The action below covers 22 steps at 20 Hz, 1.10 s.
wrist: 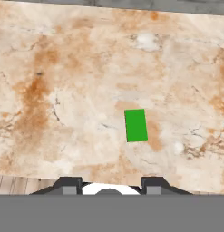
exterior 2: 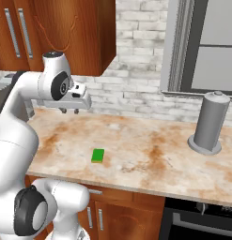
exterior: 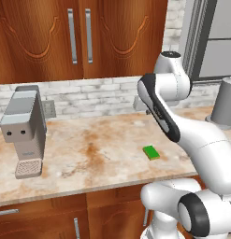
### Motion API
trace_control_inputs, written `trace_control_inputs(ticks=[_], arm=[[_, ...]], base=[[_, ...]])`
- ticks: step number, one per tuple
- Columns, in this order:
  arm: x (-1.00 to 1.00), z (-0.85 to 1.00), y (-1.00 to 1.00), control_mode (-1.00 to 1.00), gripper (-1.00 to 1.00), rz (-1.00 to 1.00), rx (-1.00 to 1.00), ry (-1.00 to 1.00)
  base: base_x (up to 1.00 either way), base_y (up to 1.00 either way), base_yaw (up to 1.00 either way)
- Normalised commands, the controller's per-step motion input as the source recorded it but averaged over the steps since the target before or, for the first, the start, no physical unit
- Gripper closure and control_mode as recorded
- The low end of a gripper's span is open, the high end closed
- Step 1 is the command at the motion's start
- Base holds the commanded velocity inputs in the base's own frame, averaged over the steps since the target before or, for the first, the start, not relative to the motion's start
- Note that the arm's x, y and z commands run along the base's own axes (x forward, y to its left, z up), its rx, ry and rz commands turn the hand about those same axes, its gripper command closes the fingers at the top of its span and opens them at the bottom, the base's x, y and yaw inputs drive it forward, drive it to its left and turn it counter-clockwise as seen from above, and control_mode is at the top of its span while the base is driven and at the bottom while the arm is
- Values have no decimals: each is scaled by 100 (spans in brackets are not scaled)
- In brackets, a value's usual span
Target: Pick up the sponge from the counter and clean the cutting board by briefly scrubbing or pressing down on the cutting board. Once finished, release the sponge.
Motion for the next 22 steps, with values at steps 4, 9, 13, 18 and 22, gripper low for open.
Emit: trace_control_inputs(ticks=[4, 9, 13, 18, 22], arm=[[-22, -32, -2, -100, -100, -3, 0, -1], [9, -99, -20, -100, -100, -2, -1, 0], [12, -98, -39, -100, -100, 0, 0, 4], [44, -72, -24, -100, -100, 0, 3, 13], [59, -58, -2, -100, -100, 0, 0, 0]], base=[[0, 0, 0], [0, 0, 0], [0, 0, 0], [0, 0, 0], [0, 0, 0]])
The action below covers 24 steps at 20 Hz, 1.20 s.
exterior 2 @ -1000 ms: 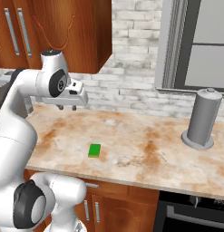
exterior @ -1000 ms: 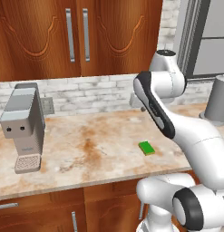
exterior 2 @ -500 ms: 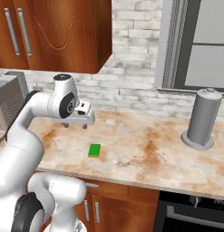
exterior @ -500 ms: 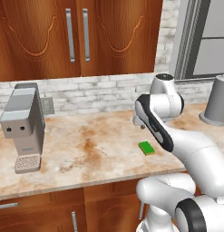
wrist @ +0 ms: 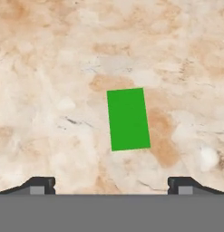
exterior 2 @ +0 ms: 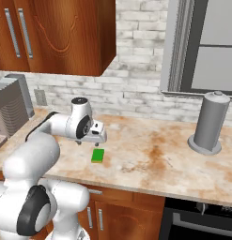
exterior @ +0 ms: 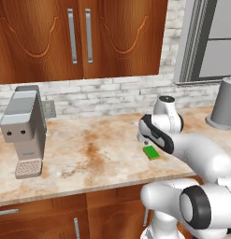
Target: Pick up the sponge from the counter and clean the cutting board by briefly scrubbing or pressing down on the cutting board. Once finished, release the sponge.
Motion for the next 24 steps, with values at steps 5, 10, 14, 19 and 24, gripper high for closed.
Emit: trace_control_inputs(ticks=[5, 10, 14, 19, 24], arm=[[35, -55, -2, -100, -100, 0, -1, 0], [8, -42, -4, -100, -100, 0, -2, 4], [0, -27, -11, -100, -100, 0, -1, 1], [4, -15, -20, -100, -100, 0, 0, 2], [11, -24, -3, -100, -100, 0, 0, 5]], base=[[0, 0, 0], [0, 0, 0], [0, 0, 0], [0, 0, 0], [0, 0, 0]])
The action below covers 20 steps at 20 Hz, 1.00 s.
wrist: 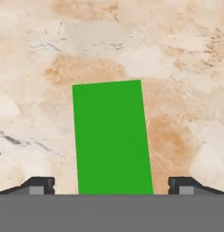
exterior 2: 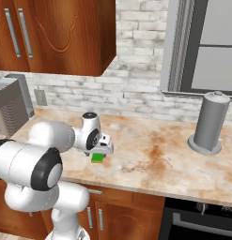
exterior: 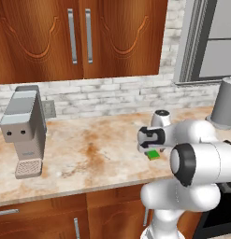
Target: Pick up the sponge from the counter and clean the cutting board by briefly scrubbing or pressing down on the cutting board. Once finished, release the sponge.
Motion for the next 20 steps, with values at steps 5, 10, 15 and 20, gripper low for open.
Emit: trace_control_inputs(ticks=[5, 10, 15, 20], arm=[[17, -19, 0, -100, -100, 0, 0, 5], [25, -15, 0, -100, -100, 0, 0, 3], [24, -16, 0, -100, -100, 0, 0, 2], [7, -25, 0, -100, 100, 0, 0, 0]], base=[[0, 0, 0], [0, 0, 0], [0, 0, 0], [0, 0, 0]])
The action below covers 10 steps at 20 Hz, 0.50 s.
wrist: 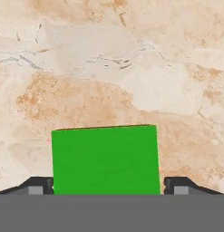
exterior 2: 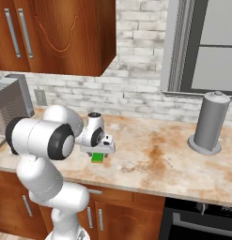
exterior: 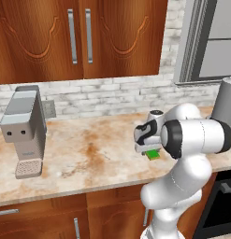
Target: Pick up the sponge from the counter and clean the cutting board by briefly scrubbing or pressing down on the cutting board. Once finished, release the sponge.
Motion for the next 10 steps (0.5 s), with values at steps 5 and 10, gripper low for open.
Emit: trace_control_inputs(ticks=[5, 10], arm=[[-10, -9, 0, -100, 100, 0, 0, -3], [-46, 41, 0, -100, 100, 0, 0, -12]], base=[[0, 0, 0], [0, 0, 0]])
